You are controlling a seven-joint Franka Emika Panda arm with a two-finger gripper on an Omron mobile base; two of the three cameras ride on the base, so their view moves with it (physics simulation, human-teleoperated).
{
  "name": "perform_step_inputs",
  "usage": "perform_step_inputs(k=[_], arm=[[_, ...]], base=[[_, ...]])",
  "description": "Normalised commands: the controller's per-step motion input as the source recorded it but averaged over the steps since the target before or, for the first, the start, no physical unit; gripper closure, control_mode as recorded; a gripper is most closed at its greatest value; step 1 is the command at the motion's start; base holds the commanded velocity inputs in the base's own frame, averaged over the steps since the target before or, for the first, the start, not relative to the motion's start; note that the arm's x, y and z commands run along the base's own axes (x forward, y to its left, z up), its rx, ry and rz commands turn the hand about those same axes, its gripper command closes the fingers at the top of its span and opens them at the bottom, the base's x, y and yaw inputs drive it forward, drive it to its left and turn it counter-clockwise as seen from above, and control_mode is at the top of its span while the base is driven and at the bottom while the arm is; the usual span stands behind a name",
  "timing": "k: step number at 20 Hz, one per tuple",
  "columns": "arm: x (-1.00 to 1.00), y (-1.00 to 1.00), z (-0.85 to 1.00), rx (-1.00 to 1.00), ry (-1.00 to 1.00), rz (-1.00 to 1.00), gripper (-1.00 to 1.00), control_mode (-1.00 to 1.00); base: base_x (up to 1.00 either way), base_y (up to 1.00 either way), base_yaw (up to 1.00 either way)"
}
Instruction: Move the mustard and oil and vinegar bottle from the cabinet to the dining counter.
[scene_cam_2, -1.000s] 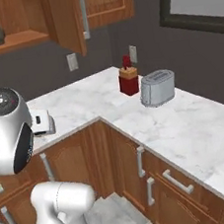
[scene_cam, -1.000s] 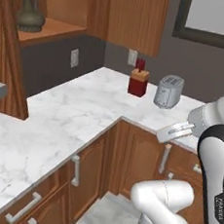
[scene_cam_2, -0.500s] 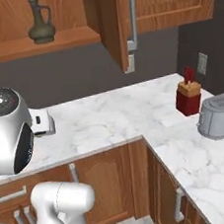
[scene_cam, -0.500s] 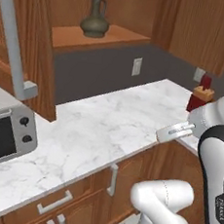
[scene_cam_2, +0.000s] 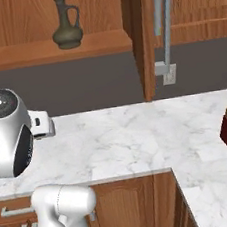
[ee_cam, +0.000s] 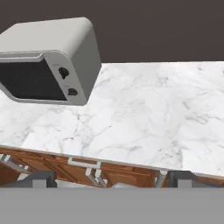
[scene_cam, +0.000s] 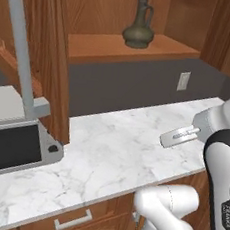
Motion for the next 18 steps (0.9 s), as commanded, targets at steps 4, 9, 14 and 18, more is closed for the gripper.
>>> perform_step_inputs(k=[4,9,14,18], arm=[[0.00,0.00,0.00,0.00,0.00,0.00,-1.00,1.00],[0.00,0.00,0.00,0.00,0.00,0.00,-1.00,1.00],[0.00,0.00,0.00,0.00,0.00,0.00,-1.00,1.00],[0.00,0.00,0.00,0.00,0.00,0.00,-1.00,1.00]], base=[[0.54,-0.42,0.13],[0.43,-0.39,0.15],[0.36,-0.18,0.18],[0.60,-0.25,0.13]])
